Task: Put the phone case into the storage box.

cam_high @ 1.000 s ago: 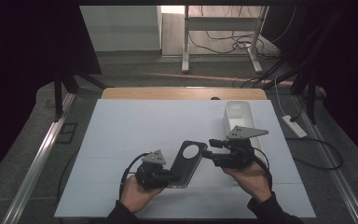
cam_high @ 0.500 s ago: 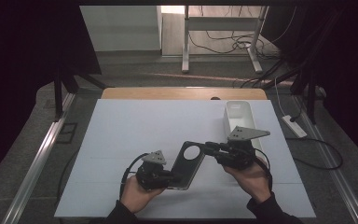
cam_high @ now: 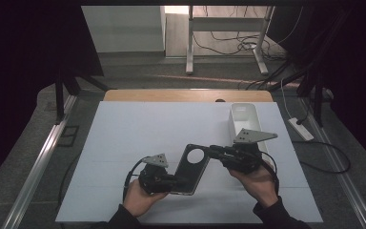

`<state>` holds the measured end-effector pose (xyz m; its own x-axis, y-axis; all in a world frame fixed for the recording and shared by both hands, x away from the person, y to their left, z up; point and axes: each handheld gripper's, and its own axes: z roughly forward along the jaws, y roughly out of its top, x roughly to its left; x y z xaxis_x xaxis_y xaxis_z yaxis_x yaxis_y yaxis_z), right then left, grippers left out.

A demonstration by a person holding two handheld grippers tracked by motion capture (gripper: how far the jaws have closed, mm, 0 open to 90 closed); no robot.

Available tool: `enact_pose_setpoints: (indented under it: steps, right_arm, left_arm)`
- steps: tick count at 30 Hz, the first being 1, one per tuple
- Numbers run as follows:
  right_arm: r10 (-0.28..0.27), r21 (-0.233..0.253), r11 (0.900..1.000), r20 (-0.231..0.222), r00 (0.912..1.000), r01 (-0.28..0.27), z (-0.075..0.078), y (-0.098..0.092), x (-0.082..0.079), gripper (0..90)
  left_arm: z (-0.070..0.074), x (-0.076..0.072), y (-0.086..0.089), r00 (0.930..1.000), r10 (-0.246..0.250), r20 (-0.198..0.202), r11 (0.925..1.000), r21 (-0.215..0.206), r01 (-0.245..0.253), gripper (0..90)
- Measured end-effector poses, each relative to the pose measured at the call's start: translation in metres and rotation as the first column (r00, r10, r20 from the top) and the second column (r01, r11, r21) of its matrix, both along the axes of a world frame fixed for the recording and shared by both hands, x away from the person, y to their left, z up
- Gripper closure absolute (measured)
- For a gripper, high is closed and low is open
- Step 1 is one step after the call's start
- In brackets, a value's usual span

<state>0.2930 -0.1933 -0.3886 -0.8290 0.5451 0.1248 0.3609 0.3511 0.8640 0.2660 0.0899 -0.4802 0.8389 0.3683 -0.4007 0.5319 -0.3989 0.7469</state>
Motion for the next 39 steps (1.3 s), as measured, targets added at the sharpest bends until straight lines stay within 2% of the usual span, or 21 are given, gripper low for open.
enact_pose_setpoints:
  steps: [6,11,12,14,17,19,24,28,35,39]
  right_arm:
    - [0.001,-0.003,1.000,0.005,1.0000,-0.001,0.002,0.001,-0.002,78.4]
    - [0.000,-0.005,1.000,0.016,0.9999,0.000,0.003,0.002,-0.003,78.5]
    - [0.000,-0.005,1.000,0.020,0.9998,0.000,0.004,0.002,-0.004,78.5]
    - [-0.003,-0.006,1.000,0.025,0.9997,0.004,0.005,0.001,-0.004,78.5]
    - [-0.007,-0.004,1.000,0.030,0.9995,0.007,0.006,0.000,-0.004,78.6]
    - [-0.013,-0.007,1.000,0.033,0.9994,0.014,0.006,-0.001,-0.004,78.5]
    - [-0.024,-0.008,1.000,0.039,0.9989,0.025,0.006,-0.003,-0.002,78.5]
    - [-0.031,-0.003,1.000,0.039,0.9987,0.031,0.007,-0.006,0.000,78.5]
    - [-0.057,-0.004,0.998,0.048,0.9972,0.058,0.010,-0.012,0.003,78.5]
    - [-0.072,0.011,0.997,0.050,0.9961,0.072,0.013,-0.016,0.005,78.5]
  left_arm:
    - [-0.002,0.001,0.000,1.0000,-0.009,0.000,0.9999,-0.009,0.009,83.4]
    - [-0.002,0.001,-0.002,1.0000,-0.004,0.006,0.9999,-0.013,0.004,71.5]
    - [-0.002,0.001,-0.002,1.0000,-0.003,0.008,0.9999,-0.015,0.003,71.5]
    - [-0.002,0.001,-0.002,0.9999,0.008,0.015,0.9998,-0.018,-0.008,65.0]
    - [0.000,0.002,-0.001,0.9988,0.039,0.028,0.9989,-0.027,-0.038,47.2]
    - [0.001,0.001,0.000,0.9977,0.052,0.044,0.9983,-0.028,-0.051,39.3]
    - [0.002,0.001,0.002,0.9933,0.096,0.063,0.9953,0.001,-0.097,18.9]
    - [0.001,-0.001,0.005,0.9916,0.098,0.084,0.9941,0.038,-0.101,7.1]
    - [0.001,-0.006,0.021,0.9878,0.134,0.078,0.9907,0.013,-0.136,2.6]
    - [0.000,-0.010,0.028,0.9836,0.158,0.086,0.9868,0.021,-0.160,0.8]
